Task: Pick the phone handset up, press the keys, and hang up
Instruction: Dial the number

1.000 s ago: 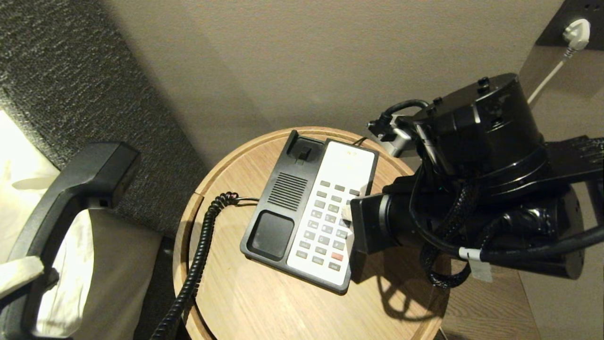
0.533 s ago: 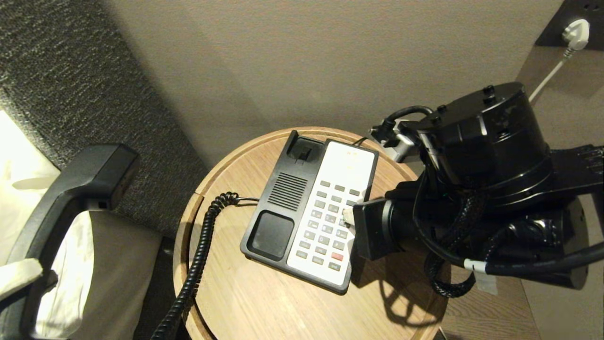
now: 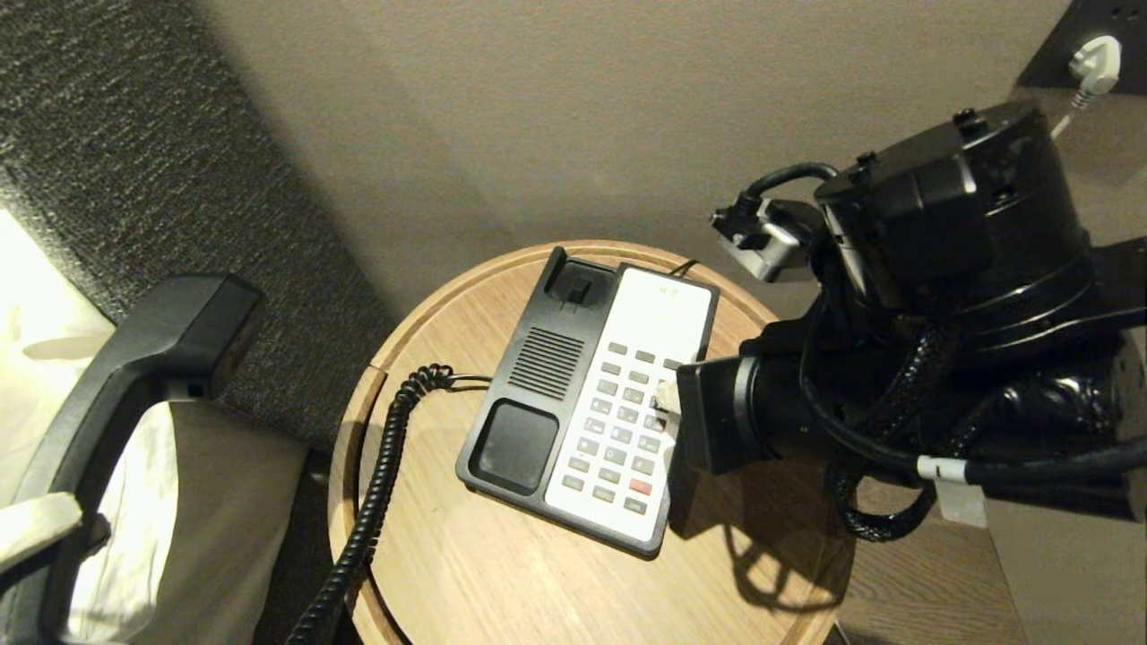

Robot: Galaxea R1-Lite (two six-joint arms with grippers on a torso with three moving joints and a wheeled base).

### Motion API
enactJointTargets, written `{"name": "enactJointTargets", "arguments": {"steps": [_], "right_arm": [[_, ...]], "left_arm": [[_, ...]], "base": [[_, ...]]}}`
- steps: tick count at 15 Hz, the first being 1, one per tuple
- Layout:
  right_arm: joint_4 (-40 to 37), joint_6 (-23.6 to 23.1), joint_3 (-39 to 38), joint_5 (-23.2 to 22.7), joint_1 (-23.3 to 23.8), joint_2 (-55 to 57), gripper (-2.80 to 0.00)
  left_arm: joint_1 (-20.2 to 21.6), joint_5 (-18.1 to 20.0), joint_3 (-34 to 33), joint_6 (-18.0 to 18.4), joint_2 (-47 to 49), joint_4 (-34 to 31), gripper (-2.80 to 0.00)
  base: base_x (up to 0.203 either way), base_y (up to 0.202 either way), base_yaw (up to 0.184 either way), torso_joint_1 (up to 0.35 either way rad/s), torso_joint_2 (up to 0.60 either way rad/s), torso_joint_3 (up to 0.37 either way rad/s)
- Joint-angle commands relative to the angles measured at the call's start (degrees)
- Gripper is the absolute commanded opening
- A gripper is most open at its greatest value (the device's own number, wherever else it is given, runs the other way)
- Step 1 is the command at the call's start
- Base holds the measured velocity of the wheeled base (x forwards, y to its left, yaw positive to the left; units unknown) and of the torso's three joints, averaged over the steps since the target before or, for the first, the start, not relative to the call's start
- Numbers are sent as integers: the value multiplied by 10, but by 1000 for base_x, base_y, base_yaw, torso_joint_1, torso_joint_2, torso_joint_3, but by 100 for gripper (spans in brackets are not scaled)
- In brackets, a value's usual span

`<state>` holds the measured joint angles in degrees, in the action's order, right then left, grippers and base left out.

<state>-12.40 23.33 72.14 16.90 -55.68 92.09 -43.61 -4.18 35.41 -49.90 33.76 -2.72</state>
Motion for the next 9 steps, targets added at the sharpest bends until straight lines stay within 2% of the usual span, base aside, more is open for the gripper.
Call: {"name": "enactJointTargets", "arguments": {"steps": [1, 9], "right_arm": [[1, 1, 0, 1, -10, -2, -280], [-8, 1, -16, 2, -18, 4, -280]], "left_arm": [[0, 0, 0, -3, 0, 0, -280], [0, 0, -2, -4, 0, 0, -280]], "base": [[0, 0, 0, 0, 0, 0], [0, 0, 0, 0, 0, 0]]}}
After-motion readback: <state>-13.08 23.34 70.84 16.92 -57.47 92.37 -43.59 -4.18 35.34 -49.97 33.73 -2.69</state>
